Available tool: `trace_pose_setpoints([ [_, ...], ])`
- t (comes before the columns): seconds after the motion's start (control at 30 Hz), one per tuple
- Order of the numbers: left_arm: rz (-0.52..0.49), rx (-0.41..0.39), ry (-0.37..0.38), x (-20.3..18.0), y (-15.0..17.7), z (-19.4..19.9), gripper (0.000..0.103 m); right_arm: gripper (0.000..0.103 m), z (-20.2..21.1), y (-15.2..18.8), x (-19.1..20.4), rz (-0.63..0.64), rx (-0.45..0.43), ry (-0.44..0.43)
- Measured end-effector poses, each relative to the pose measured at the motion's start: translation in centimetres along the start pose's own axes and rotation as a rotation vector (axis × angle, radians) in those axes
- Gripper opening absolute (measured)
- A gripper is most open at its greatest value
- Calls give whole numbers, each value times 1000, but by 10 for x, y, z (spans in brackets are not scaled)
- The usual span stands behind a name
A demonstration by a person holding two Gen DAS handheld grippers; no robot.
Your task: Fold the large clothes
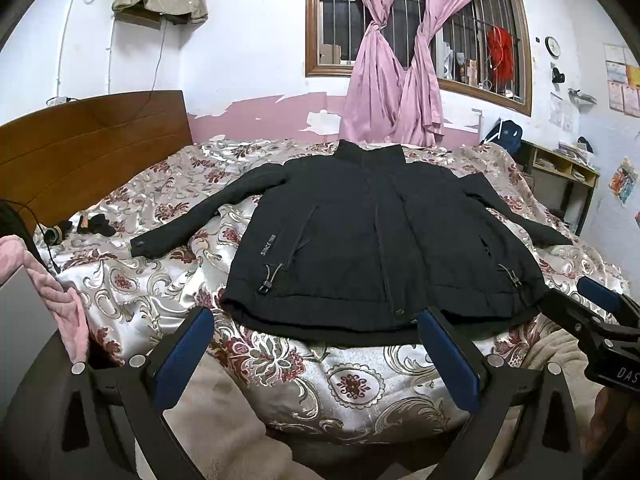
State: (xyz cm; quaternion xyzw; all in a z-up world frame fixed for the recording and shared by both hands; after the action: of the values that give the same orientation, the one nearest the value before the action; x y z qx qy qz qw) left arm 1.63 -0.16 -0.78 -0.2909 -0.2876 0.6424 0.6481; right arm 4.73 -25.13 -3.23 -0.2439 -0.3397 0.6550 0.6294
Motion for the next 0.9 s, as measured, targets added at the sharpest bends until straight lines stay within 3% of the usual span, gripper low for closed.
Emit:
trace_pose_setpoints([
  [0.9,-3,-3,0,-1,0,1,103,102,2,-3,7,6,-4,-3],
])
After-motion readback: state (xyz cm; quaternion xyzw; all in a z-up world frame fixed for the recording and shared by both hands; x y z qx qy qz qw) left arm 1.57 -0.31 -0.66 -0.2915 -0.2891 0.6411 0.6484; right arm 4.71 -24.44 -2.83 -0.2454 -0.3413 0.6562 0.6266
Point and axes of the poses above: each gripper's, at about its wrist camera, not at the fingertips, and z roughly against the way its jaws point, x to its left, y to its underside, the point moved 2 cm from there along -z, roughly the way its jaws point, and after that the axes turned 11 degrees about x, right-handed, at the moved point
